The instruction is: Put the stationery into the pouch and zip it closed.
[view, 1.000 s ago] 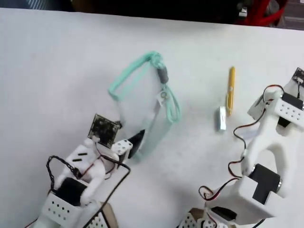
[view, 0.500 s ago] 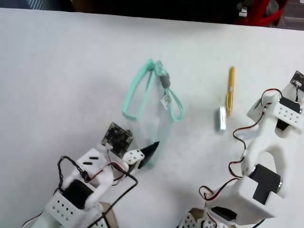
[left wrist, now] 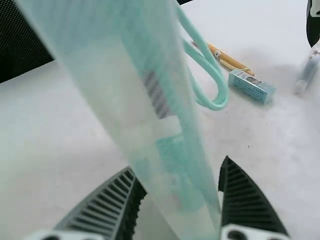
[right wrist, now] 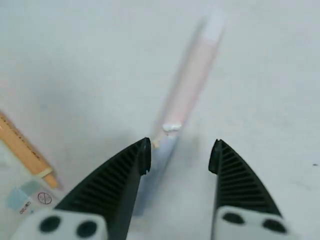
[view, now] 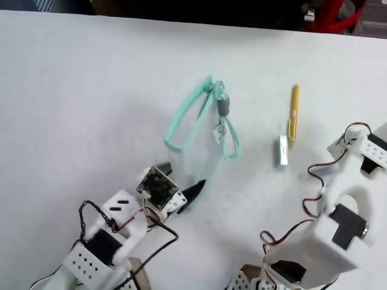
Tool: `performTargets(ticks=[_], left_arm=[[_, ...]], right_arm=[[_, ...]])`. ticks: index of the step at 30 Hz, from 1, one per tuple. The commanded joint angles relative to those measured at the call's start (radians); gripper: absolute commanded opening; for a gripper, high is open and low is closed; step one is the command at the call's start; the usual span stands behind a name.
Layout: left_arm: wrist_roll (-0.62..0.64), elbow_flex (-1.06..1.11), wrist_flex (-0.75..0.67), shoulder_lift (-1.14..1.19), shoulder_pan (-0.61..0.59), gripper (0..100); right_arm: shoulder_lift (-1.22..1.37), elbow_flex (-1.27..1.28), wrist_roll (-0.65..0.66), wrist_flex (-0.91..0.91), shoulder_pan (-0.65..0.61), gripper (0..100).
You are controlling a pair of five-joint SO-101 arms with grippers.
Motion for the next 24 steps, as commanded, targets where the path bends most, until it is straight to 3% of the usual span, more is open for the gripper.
performTargets(ticks=[1, 17, 24], left_arm=[[-0.009, -0.006, -0.026, -0.012, 0.015, 23], [-0.009, -0.006, -0.025, -0.012, 0.015, 23], [-0.009, -0.006, -0.025, -0.01, 0.013, 23]], right_arm=[[0.036, -0.074, -0.008, 0.005, 0.021, 19.8], [0.237, -0.364, -0.075, 0.176, 0.077, 19.8], [0.24, -0.376, -0.08, 0.114, 0.076, 17.9]])
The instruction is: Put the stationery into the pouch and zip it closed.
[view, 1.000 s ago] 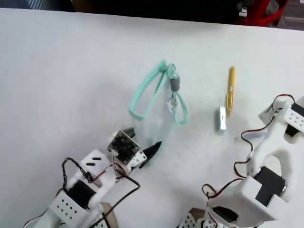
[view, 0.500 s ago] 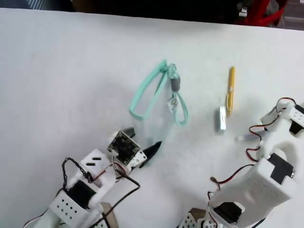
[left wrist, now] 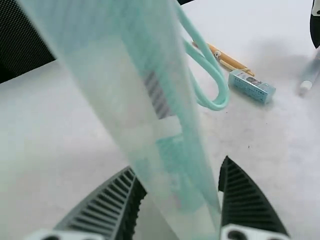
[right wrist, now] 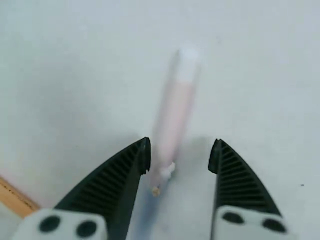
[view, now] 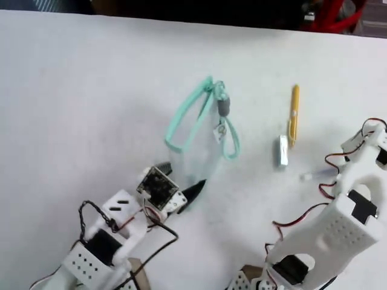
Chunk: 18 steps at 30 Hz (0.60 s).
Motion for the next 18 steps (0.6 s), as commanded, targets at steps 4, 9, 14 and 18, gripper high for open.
performTargets(ticks=[4, 9, 14, 18], left_arm=[[-0.009, -0.006, -0.02, -0.01, 0.015, 23], [-0.009, -0.006, -0.02, -0.01, 0.015, 23], [-0.009, -0.006, -0.02, -0.01, 0.015, 23], [-0.009, -0.006, -0.02, -0.01, 0.015, 23]], right_arm=[[0.038, -0.044, -0.003, -0.096, 0.001, 12.4], [0.12, -0.118, 0.0, -0.105, 0.008, 12.2], [0.202, -0.201, 0.0, -0.05, 0.008, 11.8], [0.243, -0.238, 0.005, -0.042, 0.005, 3.0]])
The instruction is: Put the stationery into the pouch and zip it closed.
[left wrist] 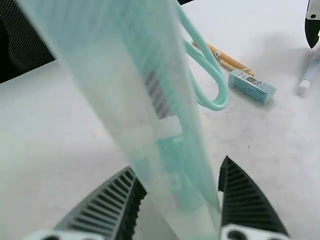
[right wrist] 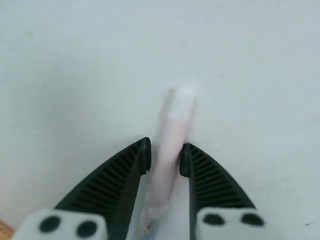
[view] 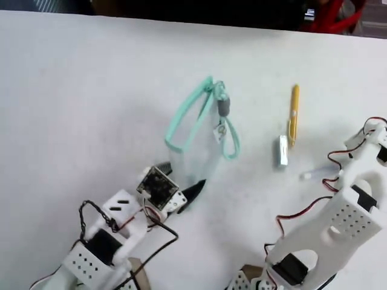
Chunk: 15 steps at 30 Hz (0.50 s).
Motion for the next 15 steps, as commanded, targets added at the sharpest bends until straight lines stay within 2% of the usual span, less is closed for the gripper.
performTargets(ticks=[1, 6, 15], left_arm=[[-0.009, -0.006, -0.02, -0.01, 0.015, 23], [-0.009, -0.006, -0.02, -0.008, 0.013, 23], [-0.011, -0.006, 0.008, -0.01, 0.012, 23]], right_arm=[[0.027, -0.06, 0.023, 0.007, 0.001, 1.2], [-0.064, -0.181, 0.087, 0.163, -0.005, 1.8], [-0.358, -0.505, 0.089, 0.493, -0.016, 1.9]])
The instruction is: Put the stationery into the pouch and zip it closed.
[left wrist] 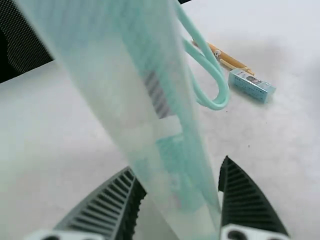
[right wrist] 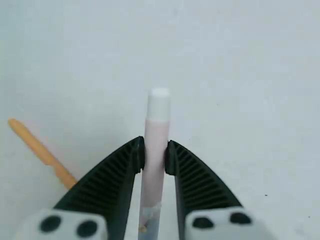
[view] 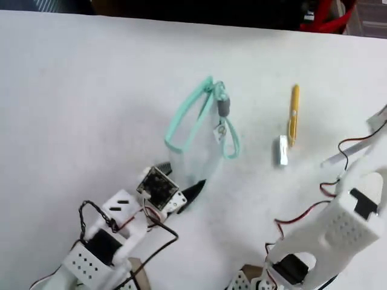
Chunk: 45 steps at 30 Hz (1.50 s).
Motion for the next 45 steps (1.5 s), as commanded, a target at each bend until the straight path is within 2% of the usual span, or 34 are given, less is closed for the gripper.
performTargets(ticks=[1, 6, 11, 18, 21, 28, 34, 45], left_arm=[[-0.009, -0.006, 0.003, -0.01, 0.012, 23], [-0.015, -0.006, 0.009, -0.01, 0.008, 23], [-0.014, -0.006, 0.009, -0.008, 0.008, 23], [-0.015, -0.005, 0.011, -0.005, 0.008, 23], [-0.015, -0.005, 0.026, -0.008, 0.008, 23], [-0.015, -0.005, 0.029, -0.01, 0.008, 23], [-0.015, -0.005, 0.029, -0.01, 0.008, 23], [-0.009, -0.005, 0.029, -0.01, 0.015, 23]], right_arm=[[-0.157, -0.133, 0.014, 0.101, -0.021, 1.9], [-0.266, -0.173, 0.104, 0.202, -0.074, 1.9], [-0.337, -0.173, 0.123, 0.314, -0.116, 1.9], [-0.513, -0.091, 0.127, 0.321, -0.122, 1.9], [-0.642, -0.003, 0.167, 0.321, -0.15, 1.9], [-0.932, 0.152, 0.226, 0.32, -0.349, 1.9], [-1.035, 0.175, 0.218, 0.318, -0.529, 1.9], [-1.17, 0.175, 0.216, 0.028, -0.874, 1.9]])
